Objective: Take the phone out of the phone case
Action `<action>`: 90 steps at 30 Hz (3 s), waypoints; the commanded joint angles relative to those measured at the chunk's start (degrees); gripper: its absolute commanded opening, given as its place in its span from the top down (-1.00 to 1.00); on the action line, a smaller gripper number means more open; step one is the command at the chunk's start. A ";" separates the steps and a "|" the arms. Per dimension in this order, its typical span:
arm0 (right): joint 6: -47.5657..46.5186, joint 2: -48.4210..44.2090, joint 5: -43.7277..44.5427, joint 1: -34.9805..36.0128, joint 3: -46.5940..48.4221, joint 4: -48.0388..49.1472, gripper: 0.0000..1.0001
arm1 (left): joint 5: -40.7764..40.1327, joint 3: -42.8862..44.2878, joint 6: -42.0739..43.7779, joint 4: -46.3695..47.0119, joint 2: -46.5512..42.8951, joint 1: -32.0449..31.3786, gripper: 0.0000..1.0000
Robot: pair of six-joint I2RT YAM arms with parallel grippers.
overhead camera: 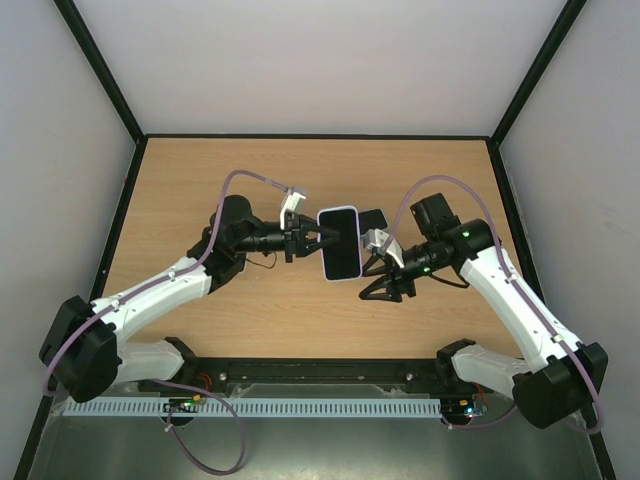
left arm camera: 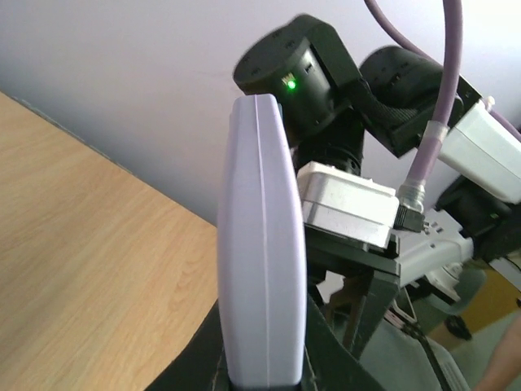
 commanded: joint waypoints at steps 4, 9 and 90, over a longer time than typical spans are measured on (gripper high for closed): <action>-4.07 -0.95 -5.35 0.18 -0.34 -3.09 -0.01 | 8.24 2.17 0.28 4.28 -0.78 0.04 0.95; -1.79 -0.60 -5.87 0.18 -1.09 -0.67 0.07 | 10.06 1.48 -2.58 7.84 -0.37 -0.09 0.95; 41.16 0.13 -5.32 -8.23 -4.90 39.53 0.38 | 12.80 -2.80 -24.15 19.53 6.56 -5.17 0.95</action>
